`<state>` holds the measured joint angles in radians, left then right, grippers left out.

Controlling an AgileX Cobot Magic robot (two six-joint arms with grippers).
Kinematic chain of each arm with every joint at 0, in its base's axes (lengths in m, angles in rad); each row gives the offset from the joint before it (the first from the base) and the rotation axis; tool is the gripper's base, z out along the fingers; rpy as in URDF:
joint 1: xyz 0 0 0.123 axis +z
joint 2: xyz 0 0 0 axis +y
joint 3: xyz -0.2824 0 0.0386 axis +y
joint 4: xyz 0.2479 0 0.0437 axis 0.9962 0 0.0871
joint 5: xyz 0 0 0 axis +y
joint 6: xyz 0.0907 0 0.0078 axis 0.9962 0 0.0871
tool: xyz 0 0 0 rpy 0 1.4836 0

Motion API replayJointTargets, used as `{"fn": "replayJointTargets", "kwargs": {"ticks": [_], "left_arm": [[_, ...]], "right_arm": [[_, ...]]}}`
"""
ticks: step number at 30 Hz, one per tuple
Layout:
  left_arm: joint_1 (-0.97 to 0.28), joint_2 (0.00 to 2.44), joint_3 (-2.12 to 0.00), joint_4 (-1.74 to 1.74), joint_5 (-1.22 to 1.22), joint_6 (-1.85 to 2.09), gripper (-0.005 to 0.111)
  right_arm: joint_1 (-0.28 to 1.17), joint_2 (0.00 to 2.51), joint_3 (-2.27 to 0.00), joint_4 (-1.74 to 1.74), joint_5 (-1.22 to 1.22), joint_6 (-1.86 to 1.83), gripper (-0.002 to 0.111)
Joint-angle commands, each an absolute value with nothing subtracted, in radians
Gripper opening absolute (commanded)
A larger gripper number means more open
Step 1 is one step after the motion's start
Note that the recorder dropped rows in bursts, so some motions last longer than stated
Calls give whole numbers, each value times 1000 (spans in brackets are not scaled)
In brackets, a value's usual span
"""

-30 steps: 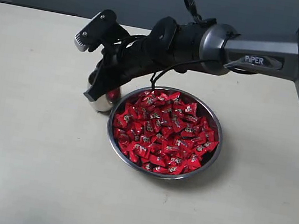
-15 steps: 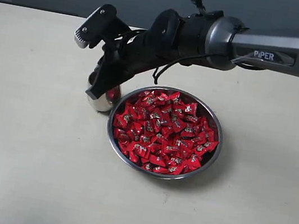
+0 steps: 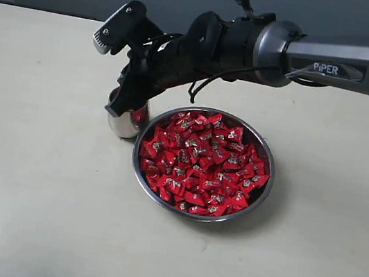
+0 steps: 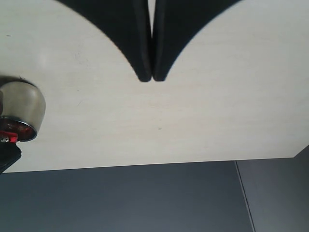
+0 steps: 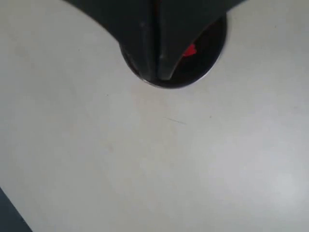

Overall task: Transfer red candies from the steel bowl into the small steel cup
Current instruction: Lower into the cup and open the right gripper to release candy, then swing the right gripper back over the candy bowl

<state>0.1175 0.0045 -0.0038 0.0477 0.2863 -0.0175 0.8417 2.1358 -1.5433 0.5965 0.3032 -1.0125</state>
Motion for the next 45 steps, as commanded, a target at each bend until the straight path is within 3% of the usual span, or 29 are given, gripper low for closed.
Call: {"fn": "replayJointTargets", "kwargs": {"ticks": [1,4,8,10,16,22,26,36,41,45], "left_arm": [[118,0,0,45,284,-19,0],[118,0,0,45,284,-19,0],[118,0,0,45,284,-19,0],[118,0,0,45,284,-19,0],[118,0,0,45,284,-19,0],[118,0,0,45,284,-19,0],[118,0,0,45,284,-19,0],[118,0,0,45,284,-19,0],[118,0,0,45,284,-19,0],[118,0,0,45,284,-19,0]], "right_arm": [[839,2142,-1540,587,299,-1016,-1],[839,2148,-1540,549,325,-1018,8],[839,2150,-1540,551,322,-1018,36],[839,2150,-1540,551,312,-1013,41],[839,2150,-1540,551,309,-1011,31],[839,2139,-1540,551,311,-991,28],[839,2126,-1540,551,309,-976,-1],[747,2060,-1483,621,268,-792,0],[733,1854,-1165,637,-41,-808,0],[721,1695,-949,627,-130,-812,0]]}}
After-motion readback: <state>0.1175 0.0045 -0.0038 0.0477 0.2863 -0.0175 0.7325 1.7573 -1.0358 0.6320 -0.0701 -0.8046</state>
